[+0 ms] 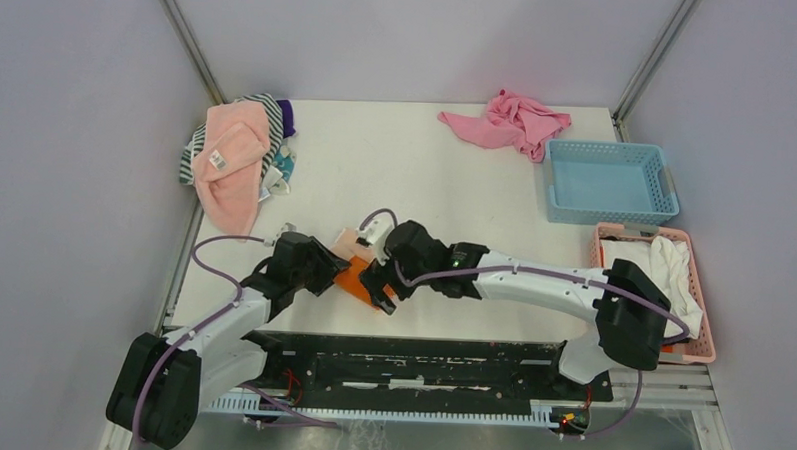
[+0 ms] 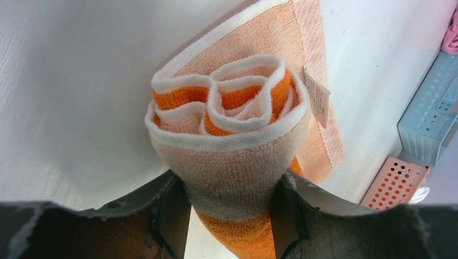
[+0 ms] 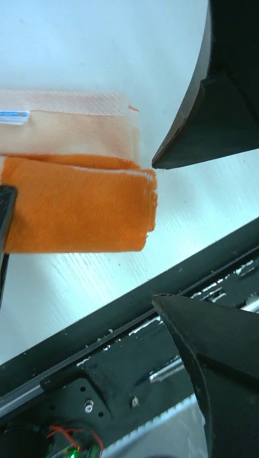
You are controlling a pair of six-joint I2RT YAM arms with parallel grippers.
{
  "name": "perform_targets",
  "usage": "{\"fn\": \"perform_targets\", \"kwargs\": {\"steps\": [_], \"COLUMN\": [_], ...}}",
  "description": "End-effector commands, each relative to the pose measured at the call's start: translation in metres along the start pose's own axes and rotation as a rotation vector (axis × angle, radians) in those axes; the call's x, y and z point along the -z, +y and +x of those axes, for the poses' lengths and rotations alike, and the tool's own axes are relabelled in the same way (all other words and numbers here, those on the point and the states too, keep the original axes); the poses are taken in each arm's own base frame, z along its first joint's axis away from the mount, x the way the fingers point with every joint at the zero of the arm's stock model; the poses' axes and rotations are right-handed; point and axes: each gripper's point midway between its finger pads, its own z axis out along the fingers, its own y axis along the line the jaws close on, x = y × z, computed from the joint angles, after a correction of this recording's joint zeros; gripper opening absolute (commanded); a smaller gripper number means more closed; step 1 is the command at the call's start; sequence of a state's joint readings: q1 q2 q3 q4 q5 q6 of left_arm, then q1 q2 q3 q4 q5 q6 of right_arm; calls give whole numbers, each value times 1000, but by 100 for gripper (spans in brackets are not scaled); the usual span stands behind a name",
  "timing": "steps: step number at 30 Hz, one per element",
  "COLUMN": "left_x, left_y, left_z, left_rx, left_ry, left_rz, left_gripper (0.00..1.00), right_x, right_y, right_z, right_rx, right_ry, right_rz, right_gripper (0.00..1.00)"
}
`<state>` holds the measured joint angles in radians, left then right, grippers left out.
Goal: Roll the towels
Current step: Roll the towel at the center of the board.
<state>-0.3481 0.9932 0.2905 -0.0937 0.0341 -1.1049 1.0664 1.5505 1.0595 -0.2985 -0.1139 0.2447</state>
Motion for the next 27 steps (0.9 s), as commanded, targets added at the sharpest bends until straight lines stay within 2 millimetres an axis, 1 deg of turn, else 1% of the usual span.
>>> {"fn": "perform_targets", "kwargs": {"steps": [1,2,3,6,7,10,16,19,21,23,25,27], "left_x": [-1,-2,-2,-3,-3,-3,-4,-5,-7,-8,-10,-11], "left_y": [50,50,49,48,47,46,46,47,46,46,44,42], "left_z": [1,2,2,4,5,6,6,6,7,6,5,3], "left_rx": [-30,-30,-28,-22,-20,-16,-18,-22,-25,-30,-38,-46], "left_ry": [-25,-22,-20,-12,-10,-3,-3,1,6,9,13,17], "left_rz": [-180,-178,-175,-169,-164,-156,-155,-159,-158,-160,-157,-154], "left_gripper": [56,56,56,56,56,56,56,56,56,56,55,55], "right_x": [13,9,5,-9,-15,-34,-66,-83,-89,-93,-96,-95], "right_y": [-7,2,7,15,16,13,2,-9,-16,-21,-25,-28], "right_z": [-23,-24,-24,-25,-23,-13,12,32,44,51,58,61], "right_rx": [281,323,351,429,449,492,535,521,505,483,458,438], "right_ry": [-62,-68,-69,-69,-62,-45,27,88,127,152,176,206], "right_rz": [278,291,312,386,408,459,476,452,423,387,339,298], "right_gripper": [94,94,94,95,95,94,92,86,82,75,67,55]}}
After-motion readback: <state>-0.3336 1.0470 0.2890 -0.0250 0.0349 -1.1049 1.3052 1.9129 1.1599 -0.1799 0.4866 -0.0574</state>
